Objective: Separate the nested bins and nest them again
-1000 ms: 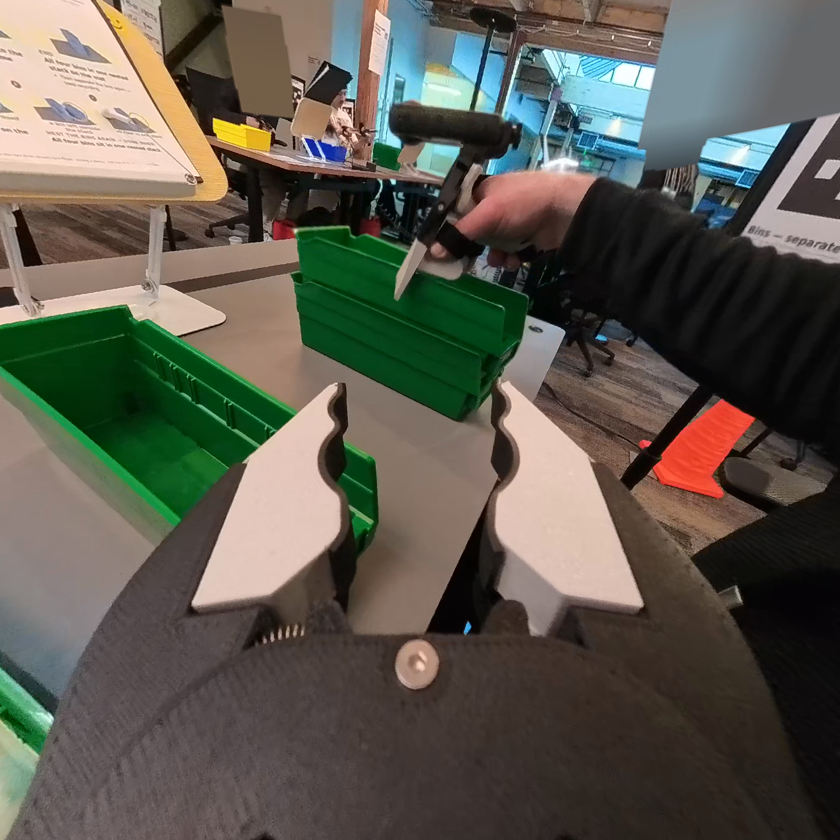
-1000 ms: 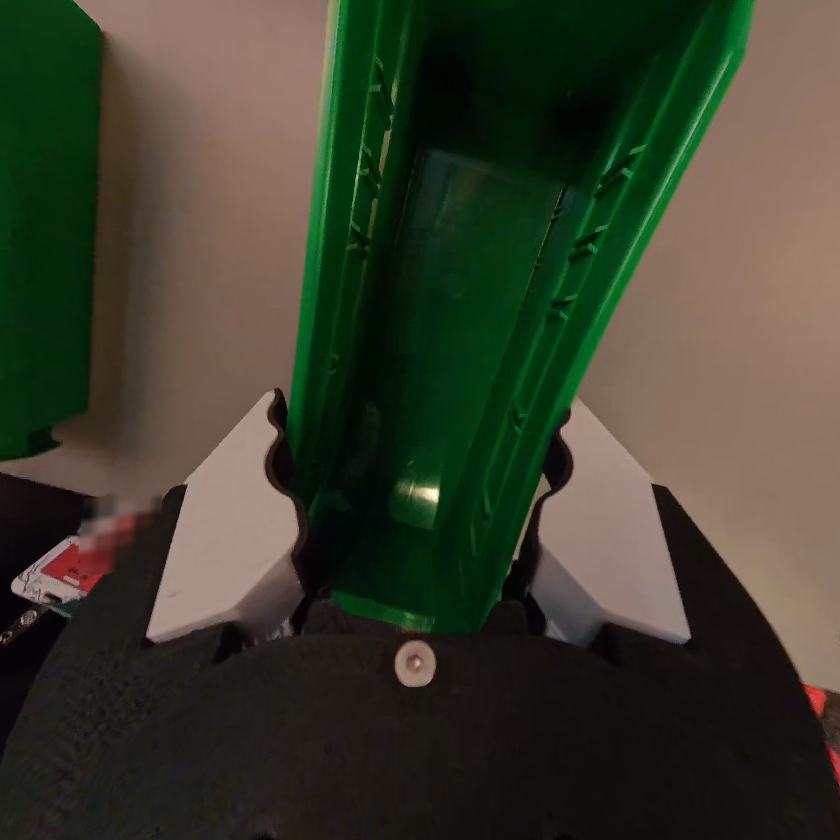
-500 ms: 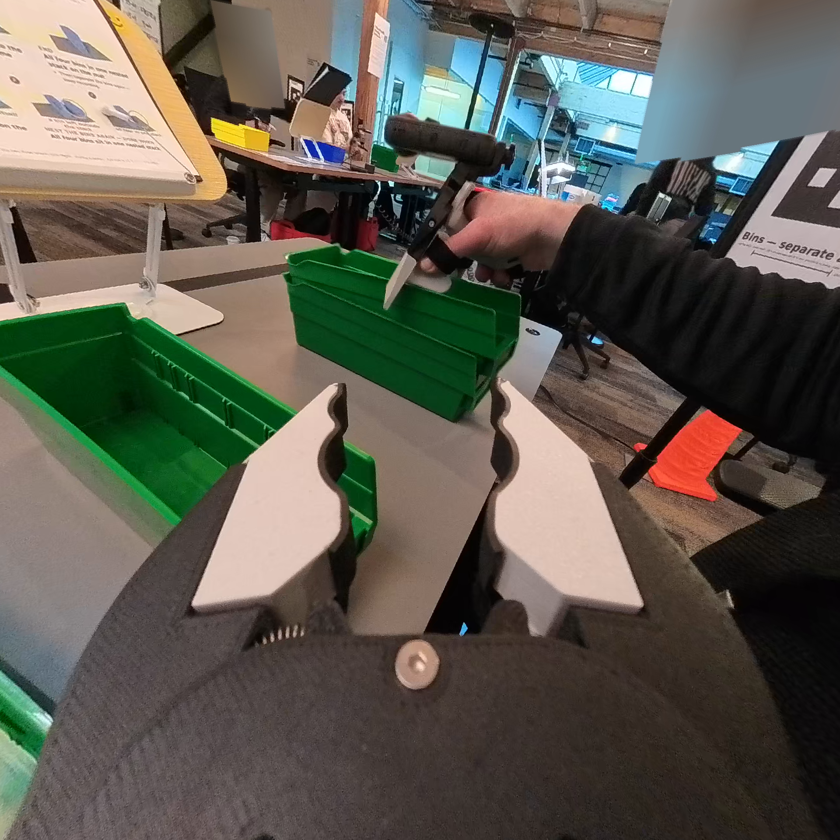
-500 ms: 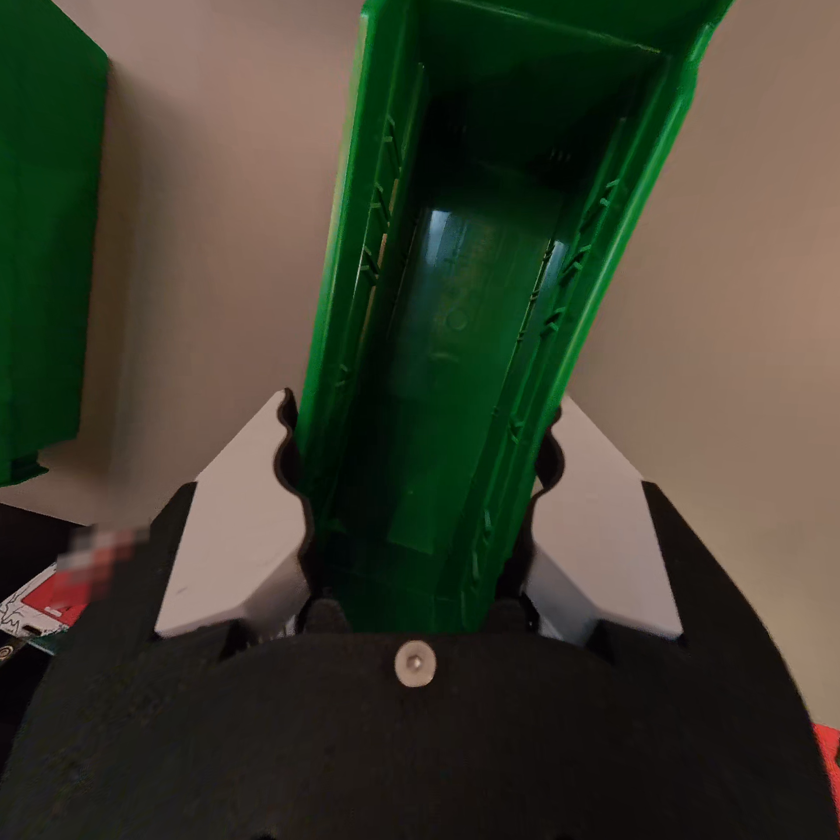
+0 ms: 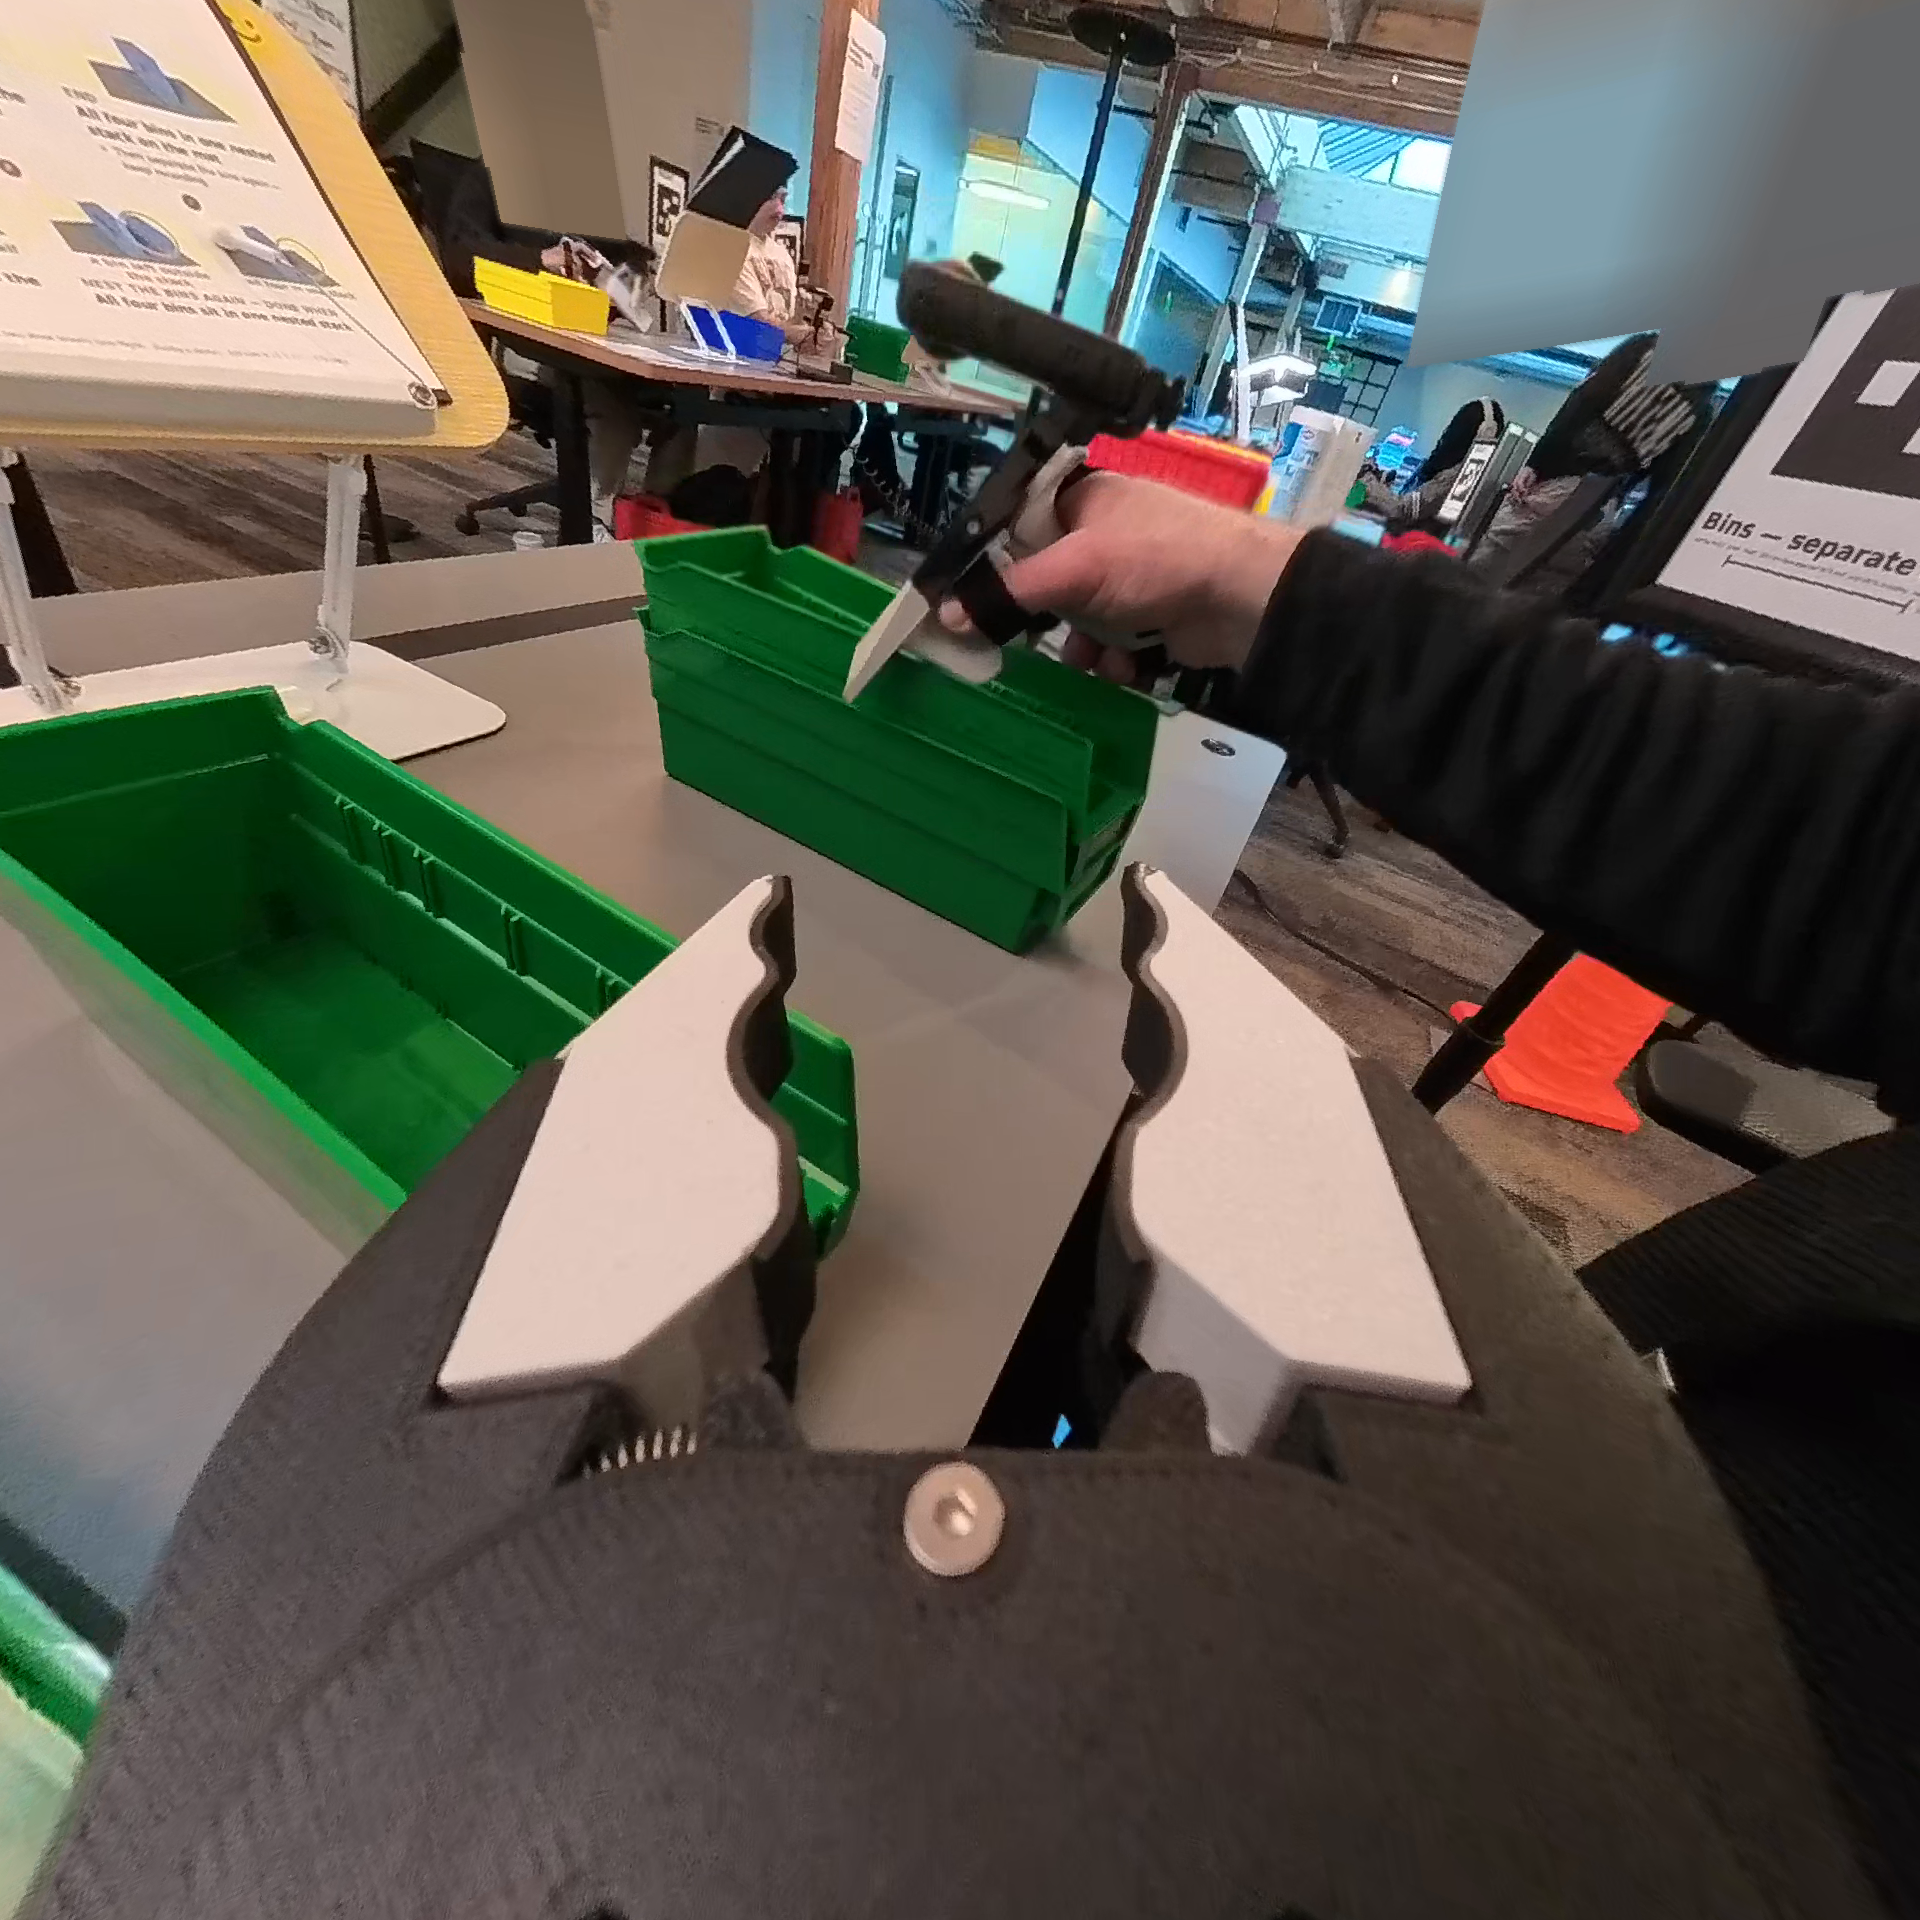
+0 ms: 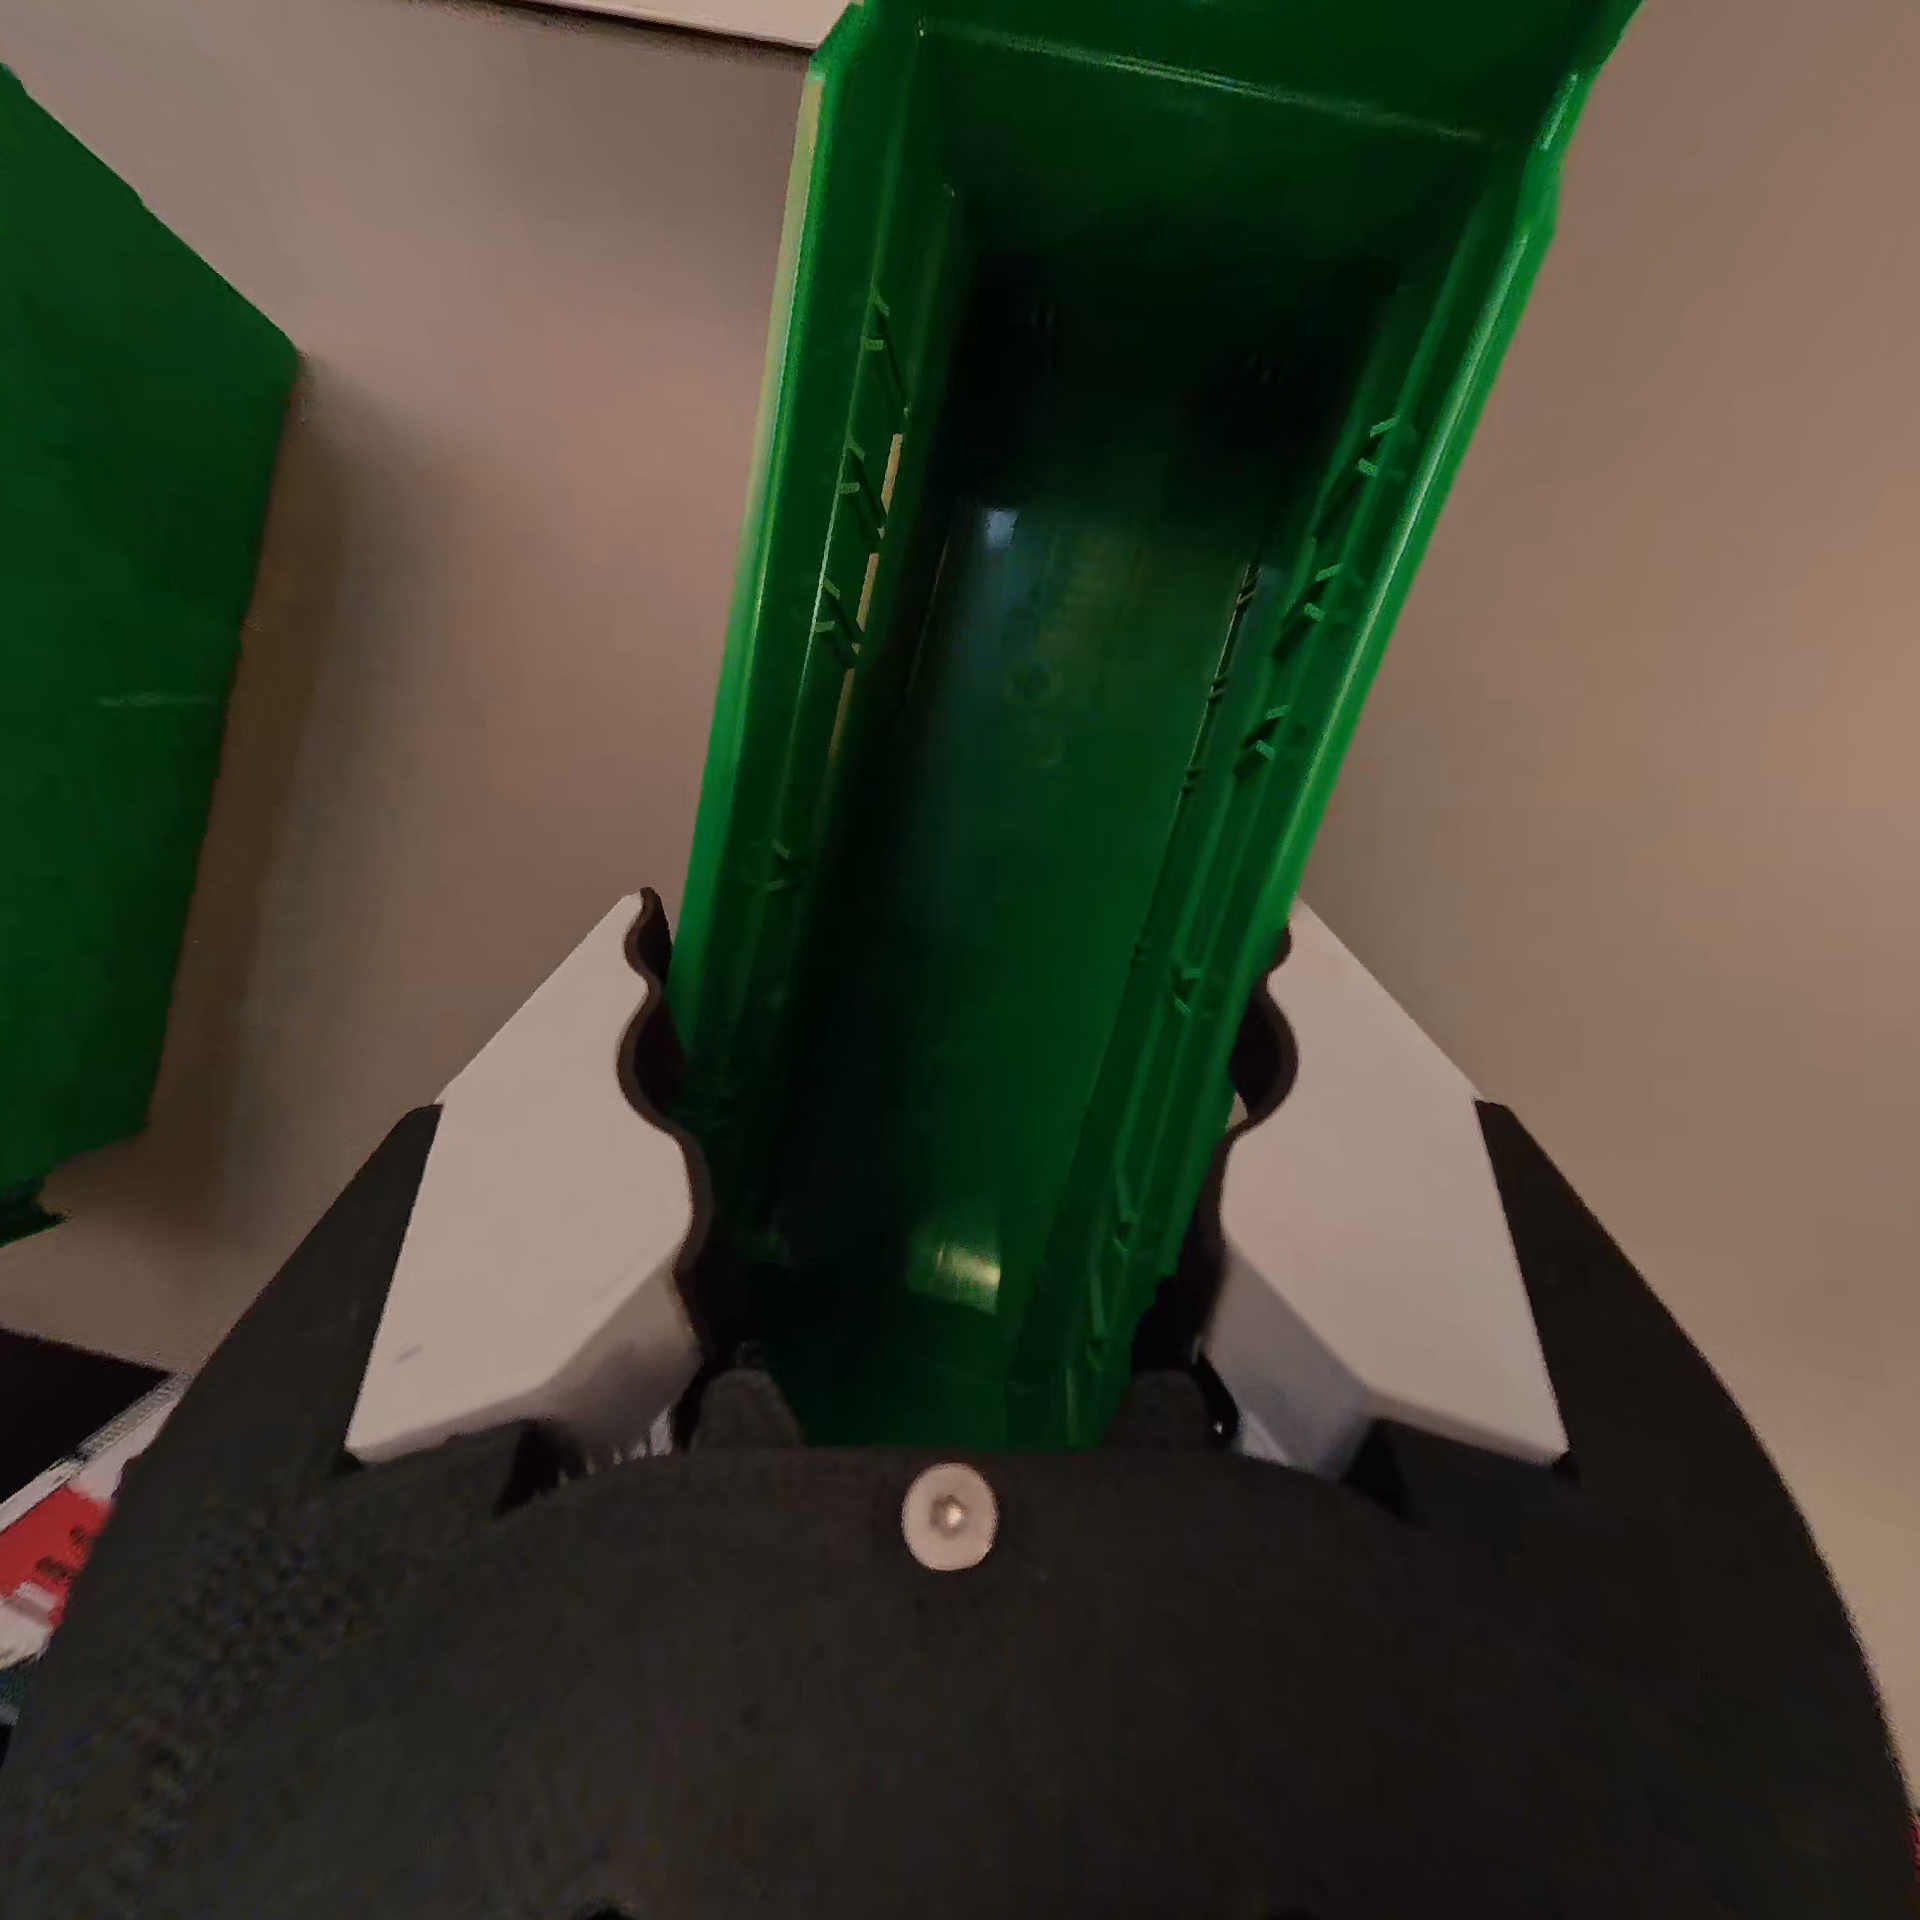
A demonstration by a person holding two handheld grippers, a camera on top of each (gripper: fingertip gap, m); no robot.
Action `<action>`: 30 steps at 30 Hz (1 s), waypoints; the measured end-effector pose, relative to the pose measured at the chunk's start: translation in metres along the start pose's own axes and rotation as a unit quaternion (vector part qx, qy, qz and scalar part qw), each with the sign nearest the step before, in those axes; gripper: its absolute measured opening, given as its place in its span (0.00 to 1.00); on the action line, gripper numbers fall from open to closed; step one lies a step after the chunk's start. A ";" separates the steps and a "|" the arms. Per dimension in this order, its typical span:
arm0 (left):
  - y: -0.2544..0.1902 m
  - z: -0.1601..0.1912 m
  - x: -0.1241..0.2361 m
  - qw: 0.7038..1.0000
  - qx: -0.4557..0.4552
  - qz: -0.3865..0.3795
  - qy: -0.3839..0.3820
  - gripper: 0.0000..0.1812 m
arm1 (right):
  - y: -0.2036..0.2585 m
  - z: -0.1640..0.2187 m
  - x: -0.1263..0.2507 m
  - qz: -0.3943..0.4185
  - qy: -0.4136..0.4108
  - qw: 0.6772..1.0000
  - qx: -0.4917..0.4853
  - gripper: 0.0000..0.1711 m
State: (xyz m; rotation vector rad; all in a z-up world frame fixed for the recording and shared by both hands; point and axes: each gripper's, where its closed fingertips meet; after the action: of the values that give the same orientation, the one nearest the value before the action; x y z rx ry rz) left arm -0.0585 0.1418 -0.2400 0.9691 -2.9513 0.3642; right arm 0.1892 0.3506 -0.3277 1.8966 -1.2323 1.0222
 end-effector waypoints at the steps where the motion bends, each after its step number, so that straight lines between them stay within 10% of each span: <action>1: 0.000 0.000 0.000 1.000 0.001 0.000 0.000 0.34 | 0.000 0.000 -0.003 0.001 -0.009 1.000 0.002 0.64; 18: 0.001 -0.003 0.003 1.000 -0.006 -0.003 -0.003 0.34 | 0.000 -0.007 0.009 -0.040 -0.007 0.999 -0.012 0.63; 20: 0.000 -0.003 0.004 1.000 -0.004 -0.001 -0.005 0.34 | 0.001 -0.004 0.006 -0.091 -0.010 0.995 -0.030 0.80; 23: -0.001 -0.004 0.003 1.000 -0.011 -0.003 -0.004 0.34 | 0.000 -0.010 0.016 -0.167 -0.043 0.983 -0.066 0.80; 30: -0.005 0.002 -0.003 1.000 -0.017 0.001 0.007 0.34 | 0.008 -0.006 0.036 -0.268 -0.011 0.959 -0.097 0.60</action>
State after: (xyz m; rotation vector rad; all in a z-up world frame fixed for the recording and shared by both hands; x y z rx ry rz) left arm -0.0533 0.1394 -0.2408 0.9574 -2.9360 0.3180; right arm 0.1893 0.3379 -0.2930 1.9326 -0.7270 0.5695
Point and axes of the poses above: each gripper's, where its closed fingertips meet, x back along the fingers, z out of its underside, y = z × x across the jaws, and after that the axes turned 3 degrees about -z, right-handed
